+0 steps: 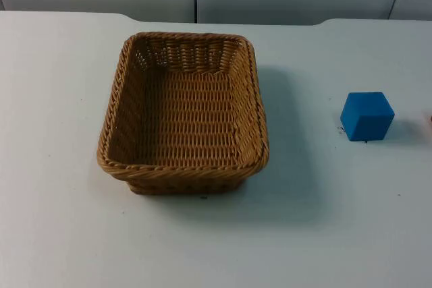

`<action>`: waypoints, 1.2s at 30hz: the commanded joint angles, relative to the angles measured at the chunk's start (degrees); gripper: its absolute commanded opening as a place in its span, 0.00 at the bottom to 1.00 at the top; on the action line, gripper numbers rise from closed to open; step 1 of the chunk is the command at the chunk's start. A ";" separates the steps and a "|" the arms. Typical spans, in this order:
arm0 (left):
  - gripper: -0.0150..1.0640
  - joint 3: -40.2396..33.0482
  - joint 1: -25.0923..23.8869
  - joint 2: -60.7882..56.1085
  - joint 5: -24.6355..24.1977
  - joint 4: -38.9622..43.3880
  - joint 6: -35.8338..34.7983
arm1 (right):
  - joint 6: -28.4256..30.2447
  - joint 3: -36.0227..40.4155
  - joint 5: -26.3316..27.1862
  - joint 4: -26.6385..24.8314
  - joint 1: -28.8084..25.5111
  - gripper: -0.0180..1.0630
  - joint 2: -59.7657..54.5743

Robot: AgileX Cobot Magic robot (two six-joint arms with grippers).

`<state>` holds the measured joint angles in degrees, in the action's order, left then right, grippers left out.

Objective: Pick up the basket with the left hand and place the blue cube into the basket with the right hand.

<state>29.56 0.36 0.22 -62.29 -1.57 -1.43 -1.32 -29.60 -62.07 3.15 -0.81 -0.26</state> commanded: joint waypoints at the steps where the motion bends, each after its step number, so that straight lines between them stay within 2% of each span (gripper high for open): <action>1: 0.97 -0.18 -0.14 -0.22 0.87 -1.28 -0.07 | 0.23 0.49 0.31 -0.12 -0.47 0.99 0.26; 10: 0.97 3.44 -0.14 1.59 2.52 -3.64 -0.07 | 0.23 0.49 0.31 -0.12 -0.47 0.99 0.26; 13: 0.97 5.18 -0.14 4.95 4.39 -3.86 -0.07 | 0.23 0.49 0.31 -0.12 -0.47 0.99 0.26; 18: 0.97 8.83 -0.14 15.38 11.23 -3.86 0.01 | 0.23 0.49 0.31 -0.12 -0.47 0.99 0.26; 23: 0.97 10.95 -0.14 23.41 13.73 -4.02 2.14 | 0.23 0.49 0.31 -0.12 -0.47 0.99 0.26; 29: 0.97 14.52 -0.14 37.29 19.51 -8.99 7.07 | 0.23 0.49 0.31 -0.12 -0.47 0.99 0.26; 31: 0.97 16.54 -0.14 43.47 21.95 -14.11 12.20 | 0.23 0.49 0.31 -0.12 -0.47 0.99 0.26; 32: 0.97 16.54 -0.14 43.47 21.95 -14.11 12.20 | 0.23 0.49 0.31 -0.12 -0.47 0.99 0.26; 36: 0.97 19.94 -0.14 53.77 23.22 -24.20 20.49 | 0.23 0.49 0.31 -0.12 -0.47 0.99 0.26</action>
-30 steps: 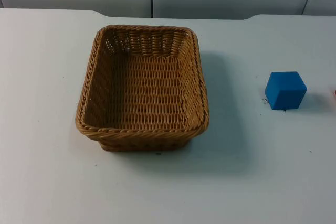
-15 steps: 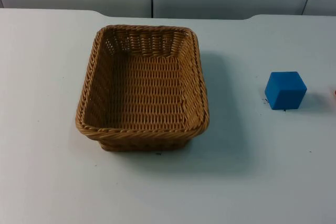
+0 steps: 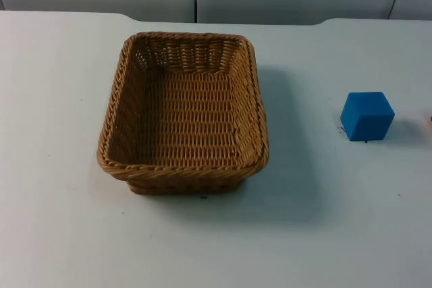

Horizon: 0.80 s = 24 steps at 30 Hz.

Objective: Pick up the basket with the left hand and place the blue cube into the basket with the right hand.

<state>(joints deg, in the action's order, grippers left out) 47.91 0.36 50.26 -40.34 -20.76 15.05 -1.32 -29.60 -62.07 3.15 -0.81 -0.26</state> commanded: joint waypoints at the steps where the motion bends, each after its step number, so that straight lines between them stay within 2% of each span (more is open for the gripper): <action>1: 0.97 1.59 -0.14 3.73 1.27 -5.01 4.01 | 0.23 0.49 0.31 -0.12 -0.47 0.99 0.26; 4: 0.97 4.24 -0.14 12.13 1.53 -14.61 12.20 | 0.23 0.49 0.31 -0.12 -0.47 0.99 0.26; 10: 0.97 6.31 -0.14 20.97 1.81 -23.38 18.80 | 0.23 0.49 0.31 -0.12 -0.47 0.99 0.26; 14: 0.97 8.33 0.09 30.96 2.09 -28.87 24.58 | -0.14 0.49 0.31 0.00 -0.47 0.99 0.26; 20: 0.97 10.88 0.38 39.35 1.70 -30.21 26.61 | -0.14 0.49 0.31 0.00 -0.47 0.99 0.26; 24: 0.97 14.28 2.57 46.51 1.72 -30.07 26.88 | -0.14 0.49 0.31 0.00 -0.47 0.99 0.26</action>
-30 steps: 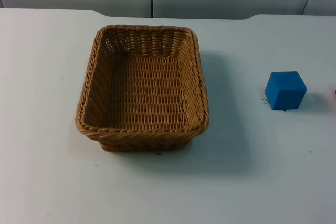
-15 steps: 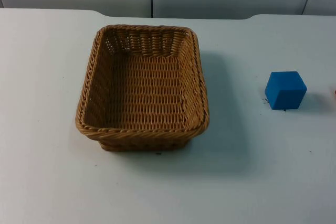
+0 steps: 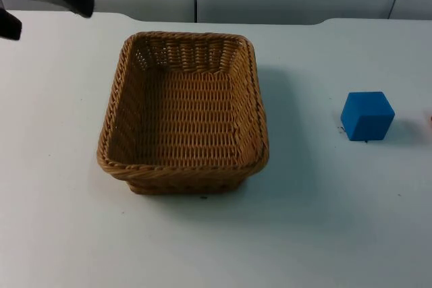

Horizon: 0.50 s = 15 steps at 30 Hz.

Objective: Pick up the basket with the left hand and place the blue cube into the basket with the right hand.

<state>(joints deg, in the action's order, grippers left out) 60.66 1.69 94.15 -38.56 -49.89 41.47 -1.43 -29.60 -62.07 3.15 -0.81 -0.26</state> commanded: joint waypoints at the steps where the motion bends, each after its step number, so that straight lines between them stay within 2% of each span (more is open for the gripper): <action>1: 0.97 1.54 1.24 2.62 -0.06 -0.94 0.45 | -0.03 0.49 0.31 0.00 -0.47 0.99 0.26; 4: 0.97 5.35 4.48 8.37 0.09 -0.71 0.59 | -0.03 0.49 0.31 0.00 -0.47 0.99 0.26; 9: 0.96 9.71 7.05 15.14 0.09 -0.71 0.49 | -0.03 0.49 0.31 0.00 -0.47 0.99 0.26; 15: 0.96 12.73 7.44 20.99 0.66 -0.59 -0.06 | -0.03 0.49 0.31 0.00 -0.47 0.99 0.26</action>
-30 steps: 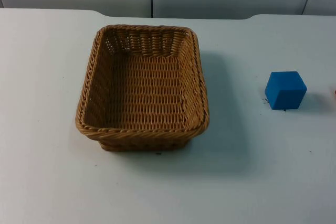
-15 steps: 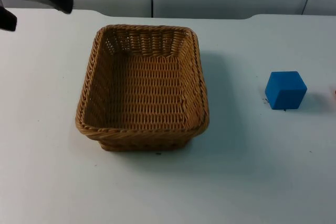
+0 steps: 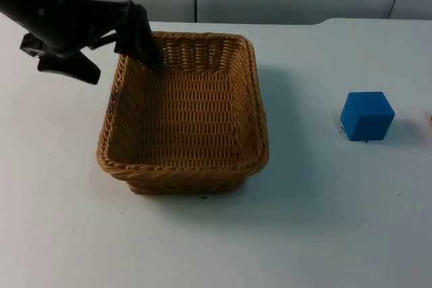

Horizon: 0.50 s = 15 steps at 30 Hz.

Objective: Pick up the basket with the left hand and place the blue cube into the basket with the right hand.

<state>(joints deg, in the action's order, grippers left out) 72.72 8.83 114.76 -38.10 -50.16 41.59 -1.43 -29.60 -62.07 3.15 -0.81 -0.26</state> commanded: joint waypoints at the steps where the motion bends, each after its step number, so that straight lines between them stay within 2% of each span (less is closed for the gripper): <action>1: 0.96 0.90 0.30 1.42 0.68 -0.19 -0.18 | -0.03 0.49 0.31 0.00 -0.47 0.99 0.26; 10: 0.95 1.33 0.30 6.60 2.37 -0.45 -0.18 | -0.03 0.49 0.31 0.00 -0.47 0.99 0.26; 12: 0.91 1.33 0.30 7.08 2.80 -0.48 -0.18 | -0.03 0.49 0.31 0.00 -0.47 0.99 0.26; 15: 0.73 1.42 0.30 7.55 3.98 -0.60 -0.18 | -0.03 0.49 0.31 0.00 -0.47 0.99 0.26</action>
<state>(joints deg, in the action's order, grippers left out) 73.55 8.83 122.28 -34.61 -50.16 41.59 -1.43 -29.60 -62.07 3.15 -0.81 -0.26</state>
